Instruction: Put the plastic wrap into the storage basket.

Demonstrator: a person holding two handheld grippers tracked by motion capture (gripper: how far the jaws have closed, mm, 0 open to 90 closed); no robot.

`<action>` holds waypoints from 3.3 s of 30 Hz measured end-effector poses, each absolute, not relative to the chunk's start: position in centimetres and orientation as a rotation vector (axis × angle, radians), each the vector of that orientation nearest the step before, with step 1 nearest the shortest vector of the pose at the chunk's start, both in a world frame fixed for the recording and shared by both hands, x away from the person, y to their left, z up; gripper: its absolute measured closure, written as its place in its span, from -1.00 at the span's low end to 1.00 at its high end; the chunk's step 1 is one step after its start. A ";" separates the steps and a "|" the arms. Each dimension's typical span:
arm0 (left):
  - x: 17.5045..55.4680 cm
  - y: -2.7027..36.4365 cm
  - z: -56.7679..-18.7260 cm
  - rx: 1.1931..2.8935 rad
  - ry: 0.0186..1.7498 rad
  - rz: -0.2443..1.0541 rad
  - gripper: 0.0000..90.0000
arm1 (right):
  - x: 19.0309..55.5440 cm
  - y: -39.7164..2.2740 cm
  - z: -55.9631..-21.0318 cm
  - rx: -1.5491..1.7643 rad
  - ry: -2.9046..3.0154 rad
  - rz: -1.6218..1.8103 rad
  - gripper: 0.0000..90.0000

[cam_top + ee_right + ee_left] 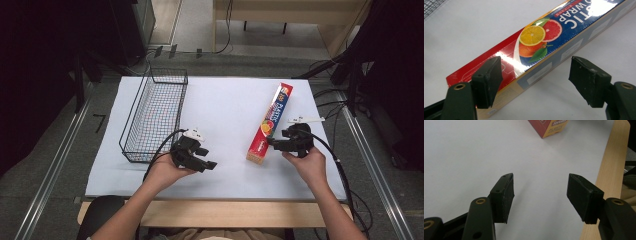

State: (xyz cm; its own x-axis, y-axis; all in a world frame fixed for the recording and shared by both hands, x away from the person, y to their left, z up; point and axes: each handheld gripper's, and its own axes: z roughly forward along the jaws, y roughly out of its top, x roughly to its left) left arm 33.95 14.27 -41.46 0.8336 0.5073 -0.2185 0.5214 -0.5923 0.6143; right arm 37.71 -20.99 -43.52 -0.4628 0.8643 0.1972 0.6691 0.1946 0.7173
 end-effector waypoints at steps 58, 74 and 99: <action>34.1 14.5 -41.3 2.323 0.750 -0.006 -0.16 | 36.9 -21.1 -43.1 1.432 2.267 1.071 -0.25; 33.7 14.1 -41.0 2.325 0.711 0.001 -0.16 | 40.3 -19.3 -40.9 1.623 2.195 0.952 -0.50; 33.7 14.2 -41.3 2.331 0.709 0.006 -0.15 | 47.4 -17.2 -43.9 1.916 2.040 0.723 -0.79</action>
